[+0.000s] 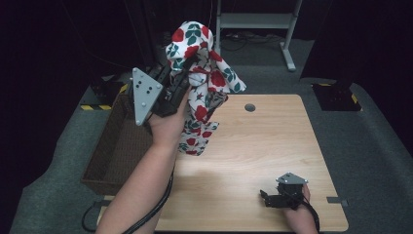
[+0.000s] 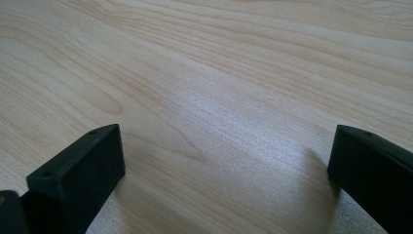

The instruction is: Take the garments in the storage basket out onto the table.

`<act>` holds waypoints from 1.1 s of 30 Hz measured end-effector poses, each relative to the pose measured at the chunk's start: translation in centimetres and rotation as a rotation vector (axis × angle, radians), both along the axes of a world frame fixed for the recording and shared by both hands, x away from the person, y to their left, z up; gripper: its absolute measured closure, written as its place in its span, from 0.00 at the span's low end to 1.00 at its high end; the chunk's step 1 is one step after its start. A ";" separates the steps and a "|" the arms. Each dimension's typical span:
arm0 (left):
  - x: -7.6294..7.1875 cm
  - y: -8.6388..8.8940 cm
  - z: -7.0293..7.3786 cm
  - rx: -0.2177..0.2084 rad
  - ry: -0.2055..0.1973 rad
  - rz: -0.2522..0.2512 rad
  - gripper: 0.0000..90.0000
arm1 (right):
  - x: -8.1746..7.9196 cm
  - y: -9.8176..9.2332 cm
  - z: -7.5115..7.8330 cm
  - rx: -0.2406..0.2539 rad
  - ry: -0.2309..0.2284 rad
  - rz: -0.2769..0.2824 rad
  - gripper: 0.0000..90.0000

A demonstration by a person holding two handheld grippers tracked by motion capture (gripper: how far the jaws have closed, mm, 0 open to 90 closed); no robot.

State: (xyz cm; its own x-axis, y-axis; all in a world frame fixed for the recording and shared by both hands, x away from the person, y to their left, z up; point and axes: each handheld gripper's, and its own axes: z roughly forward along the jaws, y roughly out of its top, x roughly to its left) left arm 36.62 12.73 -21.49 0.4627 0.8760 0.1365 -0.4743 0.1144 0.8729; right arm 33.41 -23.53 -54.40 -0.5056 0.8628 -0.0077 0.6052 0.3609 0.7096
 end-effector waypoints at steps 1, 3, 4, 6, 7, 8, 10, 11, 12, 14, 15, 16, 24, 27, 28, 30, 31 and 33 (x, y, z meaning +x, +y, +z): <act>0.1 -0.3 0.0 0.000 0.004 -0.007 0.89 | 0.0 0.0 0.0 0.000 0.000 0.000 0.00; 0.2 -0.9 -0.1 0.003 0.007 -0.017 0.89 | 0.0 0.0 0.0 0.000 0.000 0.000 0.00; 0.3 -1.1 -0.1 0.005 0.008 -0.021 0.89 | 0.0 0.0 0.0 0.002 0.004 -0.003 0.00; 0.4 -1.6 -0.2 0.008 0.013 -0.031 0.89 | 0.0 0.0 0.0 0.000 0.001 0.000 0.00; 0.4 -1.9 -0.3 0.009 0.014 -0.036 0.89 | 0.0 0.0 0.0 0.000 0.000 0.000 0.00; 0.5 -2.1 -0.4 0.012 0.017 -0.040 0.89 | 0.0 0.0 0.0 0.001 0.002 -0.001 0.00; 0.5 -2.5 -0.5 0.017 0.021 -0.047 0.89 | 0.0 0.0 0.0 0.000 0.000 0.000 0.00; 0.6 -2.9 -0.6 0.020 0.024 -0.053 0.89 | 0.0 0.0 0.0 -0.001 0.000 0.001 0.00; 0.7 -3.1 -0.7 0.020 0.027 -0.056 0.89 | 0.0 0.0 0.0 -0.001 0.000 0.001 0.00; 0.8 -3.6 -1.0 0.020 0.037 -0.066 0.89 | 0.0 0.0 0.0 0.000 0.001 0.000 0.00; 0.9 -3.8 -1.1 0.022 0.039 -0.069 0.89 | 0.0 0.0 0.0 0.001 0.001 -0.001 0.00; 1.0 -4.1 -1.2 0.025 0.043 -0.076 0.89 | 0.0 0.0 0.0 0.001 0.002 -0.002 0.00; 1.3 -6.4 -2.2 0.038 0.069 -0.118 0.89 | 0.0 0.0 0.0 0.000 0.000 0.001 0.00; 1.4 -7.3 -2.5 0.049 0.072 -0.131 0.89 | 0.0 0.0 0.0 0.000 0.000 0.001 0.00; 1.4 -7.7 -2.6 0.052 0.075 -0.134 0.89 | 0.0 0.0 0.0 0.000 0.000 0.001 0.00; 1.5 -8.4 -2.9 0.058 0.079 -0.144 0.89 | 0.0 0.0 0.0 0.000 0.000 0.001 0.00; 1.5 -8.6 -3.0 0.058 0.082 -0.147 0.89 | 0.0 0.0 0.0 0.000 0.000 0.001 0.00; 1.6 -9.2 -3.4 0.060 0.088 -0.155 0.89 | 0.0 0.0 0.0 0.001 0.002 0.000 0.00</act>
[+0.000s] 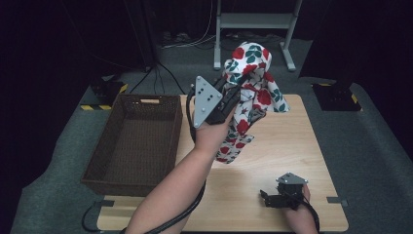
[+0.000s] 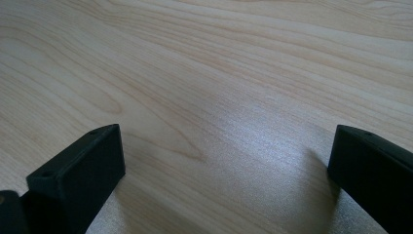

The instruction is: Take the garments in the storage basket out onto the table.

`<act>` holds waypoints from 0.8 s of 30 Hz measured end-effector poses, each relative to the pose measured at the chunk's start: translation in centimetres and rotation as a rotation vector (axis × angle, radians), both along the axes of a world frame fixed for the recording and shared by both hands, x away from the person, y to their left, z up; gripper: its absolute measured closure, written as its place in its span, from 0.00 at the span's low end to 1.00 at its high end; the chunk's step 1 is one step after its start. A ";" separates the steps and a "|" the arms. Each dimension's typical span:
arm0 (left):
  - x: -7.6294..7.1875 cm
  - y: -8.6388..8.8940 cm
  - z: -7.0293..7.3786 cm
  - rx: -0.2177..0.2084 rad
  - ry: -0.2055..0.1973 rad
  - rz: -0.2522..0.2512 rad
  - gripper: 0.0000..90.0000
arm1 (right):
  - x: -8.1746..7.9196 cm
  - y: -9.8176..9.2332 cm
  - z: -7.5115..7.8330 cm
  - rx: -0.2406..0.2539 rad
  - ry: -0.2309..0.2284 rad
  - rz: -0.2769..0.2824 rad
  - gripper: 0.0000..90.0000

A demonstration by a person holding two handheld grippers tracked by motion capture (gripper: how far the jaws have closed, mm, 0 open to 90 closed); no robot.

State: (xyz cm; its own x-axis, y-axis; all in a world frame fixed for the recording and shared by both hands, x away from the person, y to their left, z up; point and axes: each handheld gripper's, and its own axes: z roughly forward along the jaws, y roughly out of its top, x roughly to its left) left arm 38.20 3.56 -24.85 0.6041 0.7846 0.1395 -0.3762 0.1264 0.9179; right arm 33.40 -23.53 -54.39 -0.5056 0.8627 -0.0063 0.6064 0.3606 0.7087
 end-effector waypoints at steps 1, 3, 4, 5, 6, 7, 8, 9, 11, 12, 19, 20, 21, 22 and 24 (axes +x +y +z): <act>0.0 -0.3 -0.2 -0.001 0.005 -0.005 0.89 | 0.0 0.0 0.0 0.000 -0.002 0.001 0.00; 0.2 -0.7 -0.5 0.000 0.011 -0.012 0.89 | 0.0 0.0 0.0 0.000 -0.002 0.000 0.00; 0.3 -1.0 -0.6 -0.001 0.018 -0.016 0.89 | 0.0 0.0 0.0 -0.001 -0.002 0.001 0.00; 0.3 -1.3 -0.8 -0.005 0.022 -0.019 0.89 | 0.0 0.0 0.0 -0.001 -0.002 0.001 0.00; 0.4 -1.5 -0.9 -0.005 0.025 -0.020 0.89 | 0.0 0.0 0.0 -0.001 -0.002 0.001 0.00; 0.4 -1.6 -1.0 -0.005 0.027 -0.020 0.89 | 0.0 0.0 0.0 -0.001 -0.002 0.001 0.00; 0.5 -1.9 -1.1 -0.006 0.031 -0.021 0.89 | 0.0 0.0 0.0 -0.001 -0.002 0.001 0.00; 0.6 -2.1 -1.2 -0.004 0.033 -0.023 0.89 | 0.0 0.0 0.0 -0.001 -0.002 0.001 0.00; 0.6 -2.6 -1.4 -0.011 0.040 -0.029 0.89 | 0.0 0.0 0.0 -0.001 -0.002 0.001 0.00; 0.6 -2.7 -1.5 -0.013 0.042 -0.033 0.89 | 0.0 0.0 0.0 -0.001 -0.002 0.001 0.00; 0.6 -4.2 -2.9 -0.020 0.062 -0.056 0.89 | 0.0 0.0 0.0 -0.001 -0.002 0.001 0.00; 0.6 -4.5 -3.2 -0.017 0.066 -0.062 0.89 | 0.0 0.0 0.0 -0.001 -0.002 0.001 0.00; 0.7 -4.8 -3.5 -0.013 0.069 -0.067 0.89 | 0.0 0.0 0.0 -0.001 -0.002 0.001 0.00; 0.9 -5.0 -3.8 -0.008 0.075 -0.070 0.89 | 0.0 0.0 0.0 -0.001 -0.002 0.001 0.00; 1.1 -5.4 -4.2 -0.005 0.087 -0.073 0.89 | 0.0 0.0 0.0 -0.001 -0.002 0.001 0.00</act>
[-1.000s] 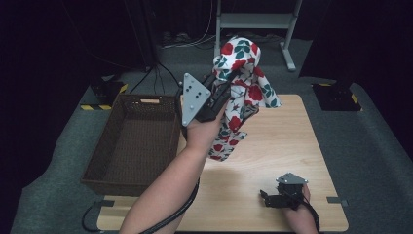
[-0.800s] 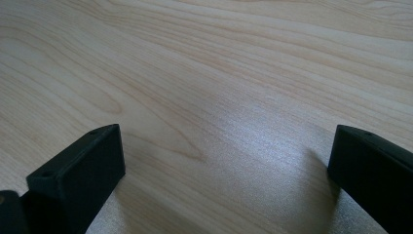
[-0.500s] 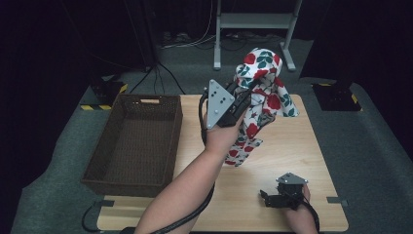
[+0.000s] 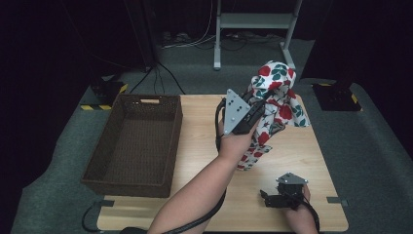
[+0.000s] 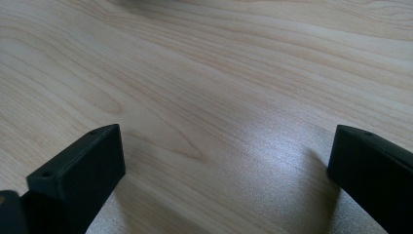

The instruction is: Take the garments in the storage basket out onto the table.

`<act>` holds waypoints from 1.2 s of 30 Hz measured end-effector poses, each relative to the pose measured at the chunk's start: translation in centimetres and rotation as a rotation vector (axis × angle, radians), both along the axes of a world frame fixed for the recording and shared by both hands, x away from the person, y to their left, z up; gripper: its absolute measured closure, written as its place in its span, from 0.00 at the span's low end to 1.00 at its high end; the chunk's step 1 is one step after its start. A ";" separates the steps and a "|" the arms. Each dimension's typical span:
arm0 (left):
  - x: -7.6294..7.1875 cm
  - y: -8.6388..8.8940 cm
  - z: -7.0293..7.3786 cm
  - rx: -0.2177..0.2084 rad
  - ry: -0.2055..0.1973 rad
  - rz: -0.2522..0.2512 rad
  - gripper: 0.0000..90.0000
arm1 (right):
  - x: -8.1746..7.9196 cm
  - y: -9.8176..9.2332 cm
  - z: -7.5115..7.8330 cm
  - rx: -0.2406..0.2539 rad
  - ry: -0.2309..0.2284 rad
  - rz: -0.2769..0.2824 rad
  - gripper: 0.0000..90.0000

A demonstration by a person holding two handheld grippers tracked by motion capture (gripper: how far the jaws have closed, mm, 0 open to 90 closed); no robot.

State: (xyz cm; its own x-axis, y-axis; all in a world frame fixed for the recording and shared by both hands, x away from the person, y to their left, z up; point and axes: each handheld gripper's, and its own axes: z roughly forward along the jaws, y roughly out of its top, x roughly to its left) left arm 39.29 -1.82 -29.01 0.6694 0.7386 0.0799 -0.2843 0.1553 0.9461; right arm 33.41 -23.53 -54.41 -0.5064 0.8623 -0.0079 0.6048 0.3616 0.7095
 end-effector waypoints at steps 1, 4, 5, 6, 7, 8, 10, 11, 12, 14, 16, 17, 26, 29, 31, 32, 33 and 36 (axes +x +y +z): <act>0.1 -0.1 -0.1 -0.002 0.001 -0.002 0.89 | 0.0 0.0 0.0 0.000 0.000 0.000 0.00; 0.2 -0.6 -0.7 0.004 0.007 -0.003 0.89 | 0.0 0.0 0.0 0.000 0.000 0.000 0.00; 0.3 -0.7 -1.0 0.011 0.008 -0.001 0.89 | 0.0 0.0 0.0 0.000 0.000 0.000 0.00; 0.3 -0.7 -1.1 0.009 0.013 -0.002 0.89 | 0.0 0.0 0.0 0.001 0.002 0.000 0.00; 0.4 -0.7 -1.3 0.012 0.018 -0.004 0.89 | 0.0 0.0 0.0 0.000 0.000 0.001 0.00; 0.5 -0.7 -1.7 0.017 0.028 -0.006 0.89 | 0.0 0.0 0.0 0.001 0.001 0.000 0.00; 0.7 -0.7 -2.2 0.018 0.042 -0.005 0.89 | 0.0 0.0 0.0 0.001 0.001 0.002 0.00; 0.9 -0.7 -2.6 0.018 0.055 -0.003 0.89 | 0.0 0.0 0.0 0.001 0.002 0.000 0.00; 1.0 -0.6 -3.0 0.019 0.066 -0.001 0.89 | 0.0 0.0 0.0 0.001 0.000 -0.001 0.00; 1.3 -0.6 -3.7 0.019 0.085 0.004 0.89 | 0.0 0.0 0.0 0.000 0.000 0.000 0.00; 1.5 -0.5 -4.2 0.021 0.097 0.006 0.89 | 0.0 0.0 0.0 0.000 0.000 0.000 0.00; 1.7 -0.3 -4.5 0.011 0.112 0.002 0.89 | 0.0 0.0 0.0 0.000 0.000 -0.001 0.00; 2.7 0.5 -7.6 0.025 0.189 0.023 0.89 | 0.0 0.0 0.0 -0.001 0.005 0.001 0.00; 2.8 0.7 -8.5 0.025 0.209 0.027 0.89 | 0.0 0.0 0.0 -0.002 0.002 0.002 0.00; 2.8 1.0 -9.1 0.025 0.223 0.032 0.89 | 0.0 0.0 0.0 -0.002 0.002 0.002 0.00; 2.9 1.2 -9.6 0.026 0.235 0.035 0.89 | 0.0 0.0 0.0 -0.002 0.002 0.003 0.00; 3.0 1.3 -9.9 0.025 0.242 0.037 0.89 | 0.0 0.0 0.0 -0.001 0.003 0.001 0.00; 3.1 1.7 -11.0 0.027 0.270 0.048 0.89 | 0.0 0.0 0.0 -0.002 0.002 0.002 0.00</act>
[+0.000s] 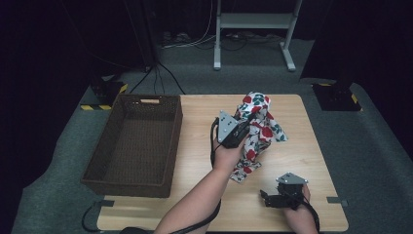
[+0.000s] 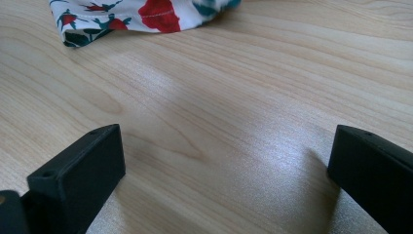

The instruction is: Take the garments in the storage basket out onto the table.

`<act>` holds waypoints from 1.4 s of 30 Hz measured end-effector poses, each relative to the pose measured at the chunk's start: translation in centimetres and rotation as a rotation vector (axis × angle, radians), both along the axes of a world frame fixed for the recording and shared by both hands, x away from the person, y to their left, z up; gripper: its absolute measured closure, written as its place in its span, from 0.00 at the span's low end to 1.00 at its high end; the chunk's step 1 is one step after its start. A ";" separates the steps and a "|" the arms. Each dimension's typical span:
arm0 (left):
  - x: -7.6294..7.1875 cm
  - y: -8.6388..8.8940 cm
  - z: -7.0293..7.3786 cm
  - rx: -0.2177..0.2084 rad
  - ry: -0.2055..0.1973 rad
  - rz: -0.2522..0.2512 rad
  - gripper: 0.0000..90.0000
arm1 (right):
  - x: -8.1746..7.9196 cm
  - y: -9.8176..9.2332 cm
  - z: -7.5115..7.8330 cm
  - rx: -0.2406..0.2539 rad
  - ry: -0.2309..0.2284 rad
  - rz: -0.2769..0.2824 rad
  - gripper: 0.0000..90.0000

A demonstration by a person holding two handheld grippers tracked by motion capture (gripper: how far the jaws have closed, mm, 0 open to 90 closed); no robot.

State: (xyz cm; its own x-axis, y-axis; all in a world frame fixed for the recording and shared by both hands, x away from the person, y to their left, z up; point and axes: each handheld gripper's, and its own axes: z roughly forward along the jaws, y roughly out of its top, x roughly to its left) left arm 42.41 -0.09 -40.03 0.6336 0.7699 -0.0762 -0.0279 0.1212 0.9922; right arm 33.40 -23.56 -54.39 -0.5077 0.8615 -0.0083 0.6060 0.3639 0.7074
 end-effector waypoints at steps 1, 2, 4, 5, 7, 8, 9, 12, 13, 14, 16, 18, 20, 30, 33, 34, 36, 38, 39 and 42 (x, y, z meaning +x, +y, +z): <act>0.0 0.1 -0.3 0.001 0.006 0.003 0.89 | 0.0 0.0 0.0 0.001 0.000 -0.001 0.00; 0.1 0.3 -0.7 0.005 0.015 0.008 0.89 | 0.0 0.0 0.0 0.000 -0.002 0.000 0.00; 0.1 0.6 -1.4 0.009 0.029 0.013 0.89 | 0.0 0.0 0.0 0.000 -0.001 0.000 0.00; 0.1 0.7 -1.7 0.011 0.034 0.015 0.89 | 0.0 0.0 0.0 0.001 0.000 0.000 0.00; 0.1 0.9 -2.2 0.024 0.042 0.020 0.89 | 0.0 0.0 0.0 0.001 -0.001 0.000 0.00; 0.0 1.0 -2.5 0.028 0.045 0.022 0.89 | 0.0 0.0 0.0 0.001 -0.001 0.000 0.00; 0.0 1.2 -2.7 0.035 0.048 0.026 0.89 | 0.0 0.0 0.0 0.001 0.000 -0.001 0.00; 0.0 1.7 -3.5 0.048 0.064 0.036 0.88 | 0.0 0.0 0.0 0.001 -0.001 -0.001 0.00; 0.0 1.9 -3.8 0.052 0.073 0.039 0.88 | 0.0 0.0 0.0 0.001 -0.001 0.000 0.00; 0.0 2.1 -4.1 0.064 0.080 0.043 0.88 | 0.0 0.0 0.0 0.001 0.000 -0.001 0.00; -0.1 2.3 -4.6 0.076 0.093 0.047 0.88 | 0.0 0.0 0.0 0.001 -0.002 0.000 0.00; -0.1 2.6 -5.1 0.095 0.110 0.051 0.88 | 0.0 0.0 0.0 0.002 0.000 -0.001 0.00; -0.1 2.9 -5.7 0.128 0.127 0.054 0.88 | 0.0 0.0 0.0 0.002 0.000 -0.001 0.00; -0.7 3.8 -7.9 0.295 0.198 0.078 0.88 | 0.0 0.0 0.0 0.002 -0.002 -0.001 0.00; -0.9 4.1 -8.5 0.336 0.225 0.084 0.87 | 0.0 0.0 0.0 0.001 -0.001 -0.002 0.00; -0.9 4.2 -8.8 0.348 0.235 0.083 0.87 | 0.0 0.0 0.0 0.002 -0.001 -0.002 0.00; -1.0 4.2 -9.3 0.372 0.255 0.079 0.87 | 0.0 0.0 0.0 0.002 -0.001 -0.002 0.00; -1.1 4.3 -9.8 0.393 0.282 0.070 0.86 | 0.0 0.0 0.0 0.002 -0.001 -0.002 0.00; -1.1 4.3 -10.1 0.398 0.295 0.065 0.86 | 0.0 0.0 0.0 0.002 -0.001 -0.002 0.00; -1.1 4.3 -10.8 0.421 0.325 0.059 0.85 | 0.0 0.0 0.0 0.002 -0.002 -0.001 0.00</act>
State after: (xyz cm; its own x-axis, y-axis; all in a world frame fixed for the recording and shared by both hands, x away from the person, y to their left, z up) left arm 41.34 4.25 -50.79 0.5833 0.8099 0.0616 0.2941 -0.2813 0.9134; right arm 33.41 -23.54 -54.40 -0.5065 0.8622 -0.0076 0.6054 0.3618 0.7089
